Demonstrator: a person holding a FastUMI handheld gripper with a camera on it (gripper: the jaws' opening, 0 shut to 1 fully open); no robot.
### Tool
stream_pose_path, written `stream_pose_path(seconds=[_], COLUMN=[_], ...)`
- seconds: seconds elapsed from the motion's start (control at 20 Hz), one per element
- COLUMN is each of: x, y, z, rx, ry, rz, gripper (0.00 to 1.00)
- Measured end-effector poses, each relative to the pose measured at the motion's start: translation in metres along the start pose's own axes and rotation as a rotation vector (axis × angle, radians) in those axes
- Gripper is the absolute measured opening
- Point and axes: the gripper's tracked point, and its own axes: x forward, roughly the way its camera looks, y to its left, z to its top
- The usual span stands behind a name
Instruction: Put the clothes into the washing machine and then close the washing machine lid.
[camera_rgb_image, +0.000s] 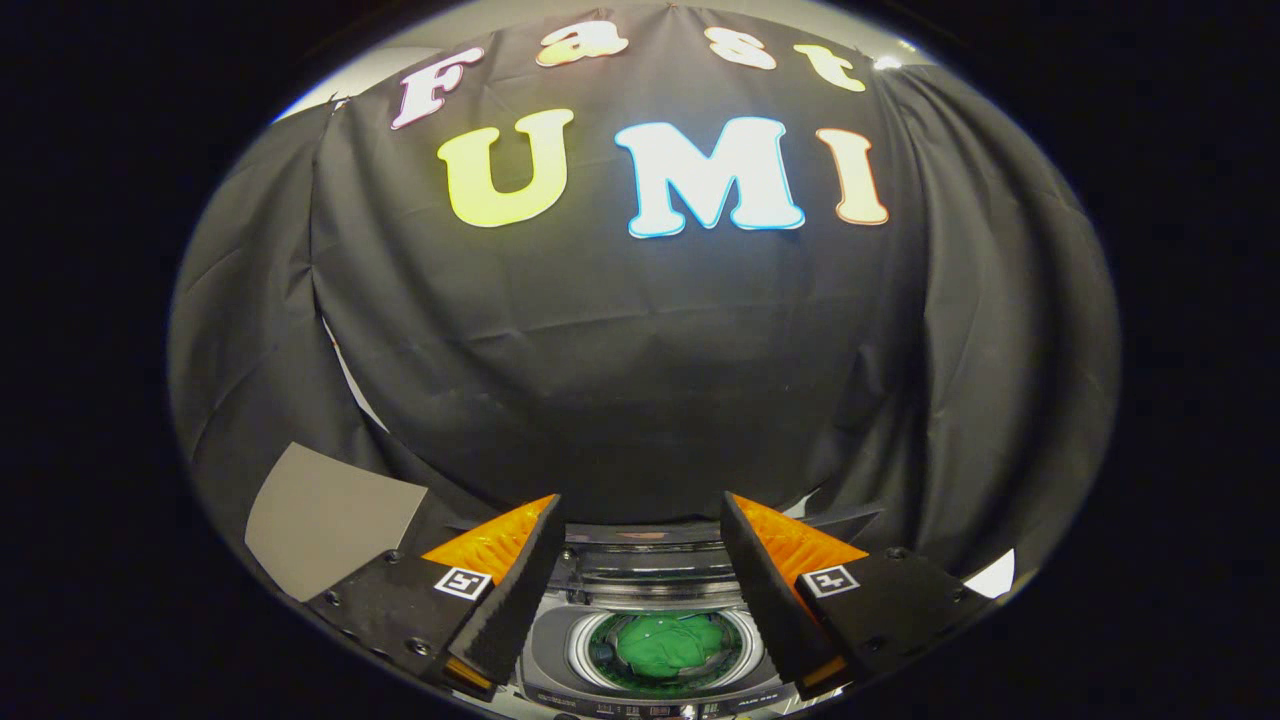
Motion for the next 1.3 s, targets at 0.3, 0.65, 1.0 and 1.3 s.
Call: stream_pose_path(seconds=[0.3,0.65,1.0,1.3], x=[0.043,0.078,0.099,0.104], y=[-0.002,-0.005,-0.006,-0.003], z=[-0.011,-0.019,-0.035,-0.034], rx=[-0.007,-0.053,-0.065,-0.052], ry=[0.076,0.120,0.144,0.093], rz=[-0.020,-0.060,-0.072,-0.027], gripper=[0.97,0.97,0.97,0.97])
